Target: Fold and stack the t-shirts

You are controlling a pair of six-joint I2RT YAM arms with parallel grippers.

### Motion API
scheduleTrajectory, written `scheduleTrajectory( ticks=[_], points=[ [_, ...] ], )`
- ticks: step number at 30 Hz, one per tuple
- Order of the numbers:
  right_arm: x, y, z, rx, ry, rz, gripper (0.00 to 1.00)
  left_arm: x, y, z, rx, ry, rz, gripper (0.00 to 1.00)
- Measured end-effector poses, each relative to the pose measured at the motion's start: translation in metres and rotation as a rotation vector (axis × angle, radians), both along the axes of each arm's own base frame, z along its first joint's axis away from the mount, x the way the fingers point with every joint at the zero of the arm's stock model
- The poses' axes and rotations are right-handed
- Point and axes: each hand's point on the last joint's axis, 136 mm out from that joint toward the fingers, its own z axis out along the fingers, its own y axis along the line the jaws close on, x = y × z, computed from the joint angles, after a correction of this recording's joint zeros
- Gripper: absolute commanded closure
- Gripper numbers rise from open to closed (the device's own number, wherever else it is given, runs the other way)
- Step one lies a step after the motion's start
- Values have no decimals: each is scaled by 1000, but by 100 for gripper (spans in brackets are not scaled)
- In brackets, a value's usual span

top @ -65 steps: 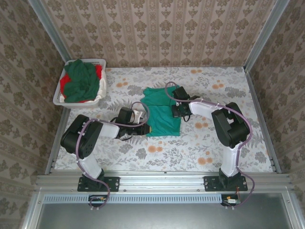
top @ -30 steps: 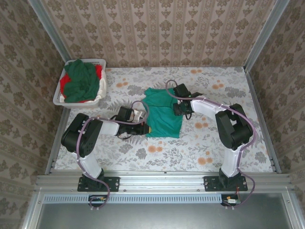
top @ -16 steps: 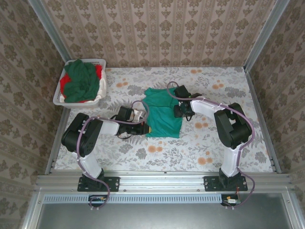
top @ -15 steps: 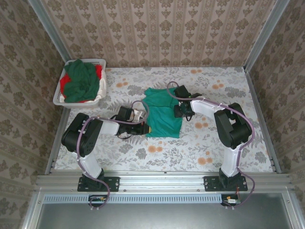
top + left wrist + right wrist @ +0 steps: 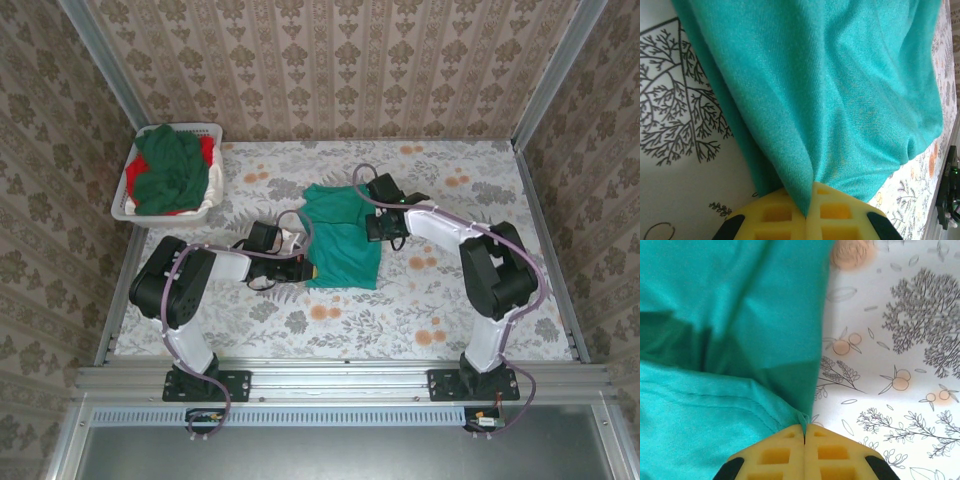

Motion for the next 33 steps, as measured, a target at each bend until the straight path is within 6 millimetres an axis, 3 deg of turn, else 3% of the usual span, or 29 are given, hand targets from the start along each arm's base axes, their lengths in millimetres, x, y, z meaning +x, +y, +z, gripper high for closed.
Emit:
scheduleTrajectory(
  ticks=[6,9,12,14,17,18,20,22,23,26,28,31,33],
  points=[
    [19,6,16,-16,-52,28,100,0,0,-1,7,3,-7,100],
    [35,3,2,-34,-53,33,100,0,0,-1,6,3,-11,100],
    [42,-5,-25,-62,-7,24,90,0,0,-1,3,4,-13,100],
    [42,-10,-39,-74,23,25,78,0,0,-1,1,6,-15,100],
    [42,-13,-42,-80,32,31,38,0,0,-1,2,9,-16,100],
    [43,-13,-37,-76,22,30,30,0,0,0,3,9,-17,100],
    [42,-12,-21,-63,-2,23,25,0,0,-1,6,12,-17,99],
    [31,-12,5,-23,-50,6,28,0,0,0,6,12,-16,96],
    [20,-12,19,10,-76,-1,29,0,0,0,6,11,-15,88],
    [-27,-5,43,119,-137,-4,30,-2,2,4,3,10,7,80],
    [-60,8,35,173,-124,18,31,-7,4,6,5,15,21,73],
    [-106,25,-5,198,-20,56,34,-17,7,10,20,18,37,64],
    [-126,25,-26,191,43,54,34,-21,5,10,32,17,33,61]
  ],
)
